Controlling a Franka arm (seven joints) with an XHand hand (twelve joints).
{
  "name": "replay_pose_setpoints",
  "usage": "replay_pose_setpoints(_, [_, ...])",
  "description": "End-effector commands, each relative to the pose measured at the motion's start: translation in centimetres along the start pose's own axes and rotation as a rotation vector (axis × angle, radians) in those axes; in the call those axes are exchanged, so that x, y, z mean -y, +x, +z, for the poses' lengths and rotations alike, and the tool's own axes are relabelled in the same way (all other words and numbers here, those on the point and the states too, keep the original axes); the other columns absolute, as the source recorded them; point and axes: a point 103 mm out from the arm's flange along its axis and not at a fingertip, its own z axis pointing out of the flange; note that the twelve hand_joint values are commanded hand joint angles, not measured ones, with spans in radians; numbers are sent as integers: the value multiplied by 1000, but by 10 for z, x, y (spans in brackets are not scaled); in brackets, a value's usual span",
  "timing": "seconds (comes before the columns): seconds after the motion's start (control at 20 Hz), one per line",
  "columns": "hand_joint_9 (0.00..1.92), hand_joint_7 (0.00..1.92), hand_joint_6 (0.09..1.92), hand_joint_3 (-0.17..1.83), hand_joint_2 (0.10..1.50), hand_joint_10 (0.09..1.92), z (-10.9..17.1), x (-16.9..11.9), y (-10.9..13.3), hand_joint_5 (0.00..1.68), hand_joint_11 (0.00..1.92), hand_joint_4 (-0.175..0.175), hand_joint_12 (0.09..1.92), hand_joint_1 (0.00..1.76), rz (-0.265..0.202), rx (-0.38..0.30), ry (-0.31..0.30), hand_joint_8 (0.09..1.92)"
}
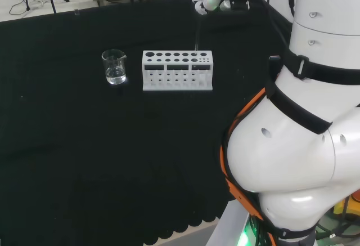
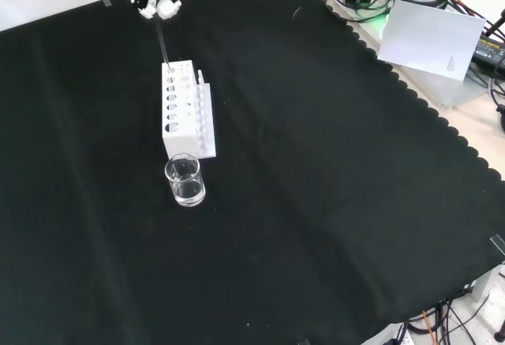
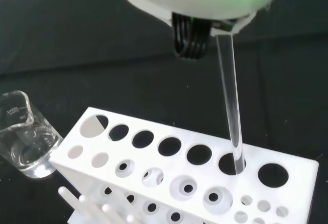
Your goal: Put the glass rod back on the white test tube rack.
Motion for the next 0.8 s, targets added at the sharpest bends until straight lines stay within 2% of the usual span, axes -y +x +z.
replay_pose_setpoints(0.05, [1594,1280,799,852,598,948,6,-2,1,1109,1389,-175,1075,1320,-4,1,17,1007])
replay_pose_setpoints(0.8, [1593,1279,798,851,599,949,19,-4,-9,1109,1386,-175,1075,1320,9,-14,44,1008])
